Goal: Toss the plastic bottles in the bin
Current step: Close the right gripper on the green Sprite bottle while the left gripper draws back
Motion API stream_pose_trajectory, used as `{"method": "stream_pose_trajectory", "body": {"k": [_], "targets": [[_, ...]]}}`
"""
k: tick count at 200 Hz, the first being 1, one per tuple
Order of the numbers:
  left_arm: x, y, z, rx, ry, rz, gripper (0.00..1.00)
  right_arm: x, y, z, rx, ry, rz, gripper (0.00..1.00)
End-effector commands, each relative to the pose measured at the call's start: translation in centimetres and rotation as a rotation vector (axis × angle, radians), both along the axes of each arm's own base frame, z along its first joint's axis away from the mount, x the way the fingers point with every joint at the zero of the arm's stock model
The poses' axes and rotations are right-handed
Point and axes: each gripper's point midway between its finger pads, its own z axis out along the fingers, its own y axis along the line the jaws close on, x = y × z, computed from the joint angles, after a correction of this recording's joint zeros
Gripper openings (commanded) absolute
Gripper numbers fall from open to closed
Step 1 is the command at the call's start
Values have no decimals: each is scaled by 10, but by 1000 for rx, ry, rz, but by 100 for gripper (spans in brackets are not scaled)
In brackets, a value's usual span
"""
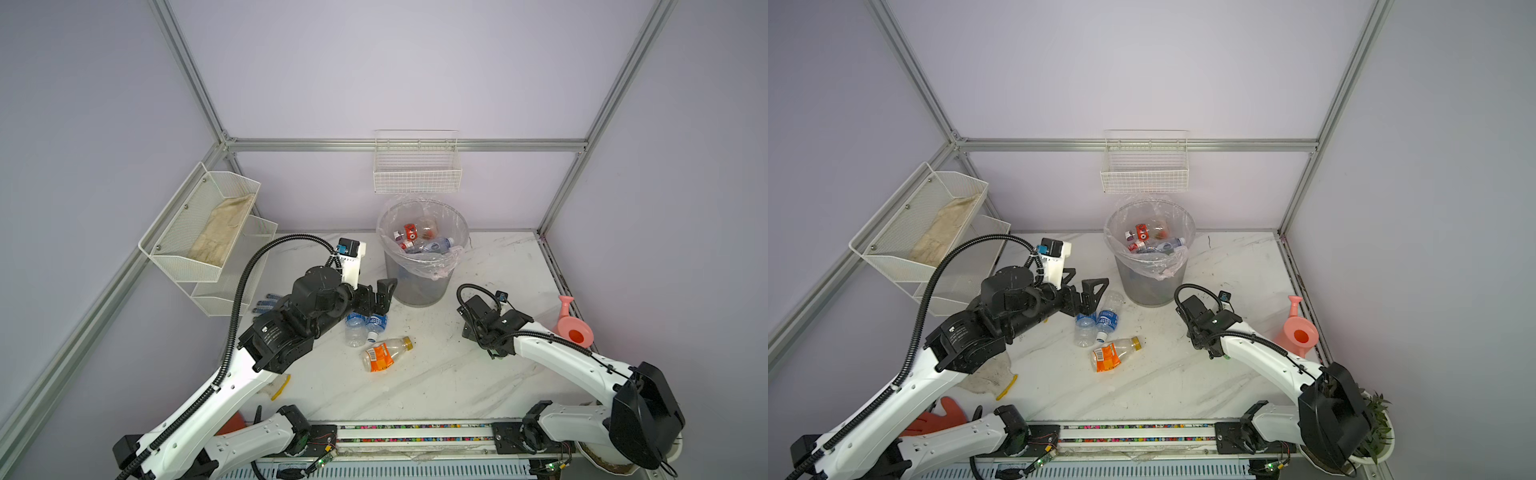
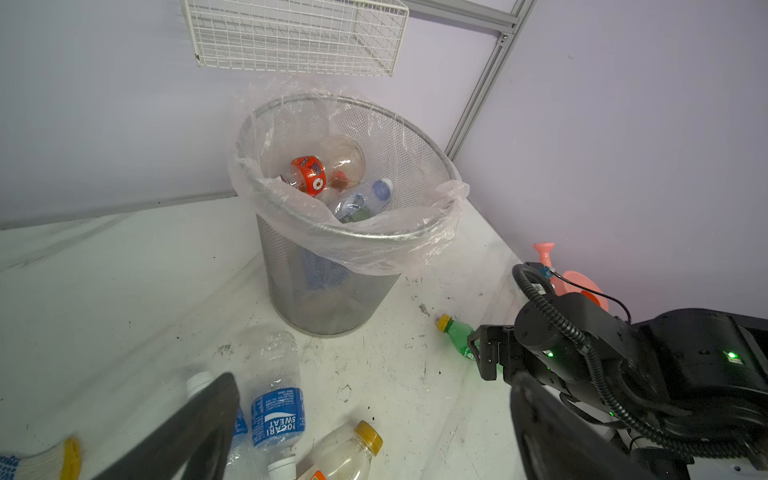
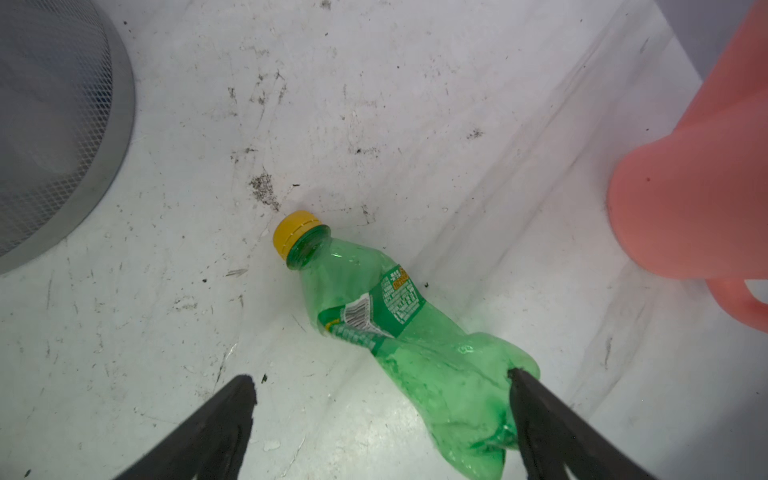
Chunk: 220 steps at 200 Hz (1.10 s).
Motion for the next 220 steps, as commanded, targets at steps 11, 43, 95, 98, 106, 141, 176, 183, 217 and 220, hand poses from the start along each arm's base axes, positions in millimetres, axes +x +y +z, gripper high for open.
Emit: {"method": "stream_pose_trajectory", "body": {"k": [11, 43, 95, 98, 106, 141, 176, 183, 217, 220], "targets": [[-7, 11, -14, -51, 10, 38, 100, 2, -2, -11, -12, 8, -21, 97], [-15, 22, -36, -56, 38, 62, 100, 1, -5, -21, -15, 25, -47, 97], [-22, 33, -51, -64, 50, 89, 100, -2, 19, -46, 97, 86, 14, 97], [-23, 34, -51, -64, 50, 89, 100, -2, 21, -47, 104, 86, 16, 97], [-23, 35, -53, -63, 53, 93, 100, -2, 23, -47, 122, 84, 19, 97], [-26, 38, -67, -67, 76, 104, 100, -5, 24, -50, 157, 73, -6, 89], [-29, 43, -75, -73, 86, 115, 100, -10, 18, -51, 172, 56, -37, 71], [-30, 43, -76, -74, 87, 116, 100, -11, 17, -51, 175, 53, -43, 68], [-31, 43, -77, -74, 91, 114, 100, -14, 15, -49, 195, 40, -57, 55], [-31, 43, -77, -75, 92, 114, 100, -15, 15, -48, 197, 40, -57, 54]]}}
